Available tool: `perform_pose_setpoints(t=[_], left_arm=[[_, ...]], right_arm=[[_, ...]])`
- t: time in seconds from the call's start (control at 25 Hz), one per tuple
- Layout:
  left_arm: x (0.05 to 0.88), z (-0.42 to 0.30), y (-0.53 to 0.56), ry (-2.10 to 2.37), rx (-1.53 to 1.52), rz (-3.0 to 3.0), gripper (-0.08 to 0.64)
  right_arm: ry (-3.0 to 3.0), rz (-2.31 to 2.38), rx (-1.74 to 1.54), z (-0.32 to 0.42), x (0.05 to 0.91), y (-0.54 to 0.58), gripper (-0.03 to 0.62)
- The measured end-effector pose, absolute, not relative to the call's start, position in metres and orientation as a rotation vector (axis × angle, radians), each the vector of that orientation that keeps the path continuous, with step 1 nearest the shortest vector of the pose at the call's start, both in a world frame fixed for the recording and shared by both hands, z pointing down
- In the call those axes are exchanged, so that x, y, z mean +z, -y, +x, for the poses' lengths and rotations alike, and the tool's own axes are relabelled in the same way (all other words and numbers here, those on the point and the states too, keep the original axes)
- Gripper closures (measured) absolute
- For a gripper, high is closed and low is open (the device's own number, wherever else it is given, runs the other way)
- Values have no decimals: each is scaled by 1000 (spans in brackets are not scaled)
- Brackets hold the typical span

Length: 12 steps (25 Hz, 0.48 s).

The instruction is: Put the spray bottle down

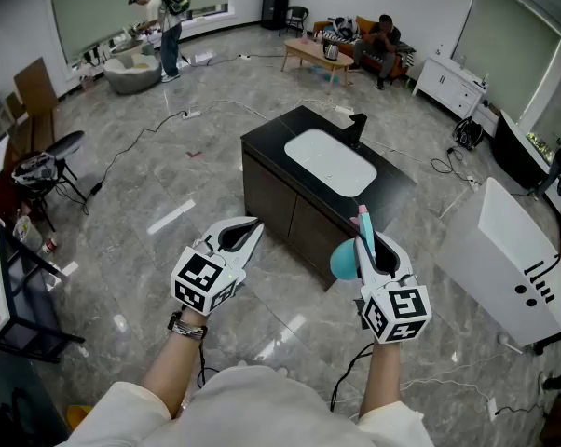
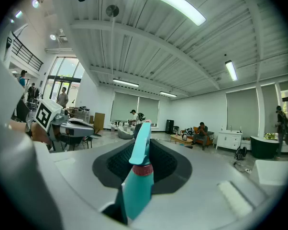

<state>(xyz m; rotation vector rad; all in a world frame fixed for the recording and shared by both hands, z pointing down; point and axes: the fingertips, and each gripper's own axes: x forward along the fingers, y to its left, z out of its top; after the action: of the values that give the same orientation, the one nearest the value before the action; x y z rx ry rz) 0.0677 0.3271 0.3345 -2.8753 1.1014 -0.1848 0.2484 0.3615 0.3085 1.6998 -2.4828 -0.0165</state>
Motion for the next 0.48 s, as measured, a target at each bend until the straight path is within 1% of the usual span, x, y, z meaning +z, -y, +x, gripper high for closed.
perform_pose_setpoints(t=[0.48], left_arm=[[347, 105, -330, -1158, -199, -2863, 557]], right_arm=[[2551, 1641, 13, 286, 323, -360, 499]])
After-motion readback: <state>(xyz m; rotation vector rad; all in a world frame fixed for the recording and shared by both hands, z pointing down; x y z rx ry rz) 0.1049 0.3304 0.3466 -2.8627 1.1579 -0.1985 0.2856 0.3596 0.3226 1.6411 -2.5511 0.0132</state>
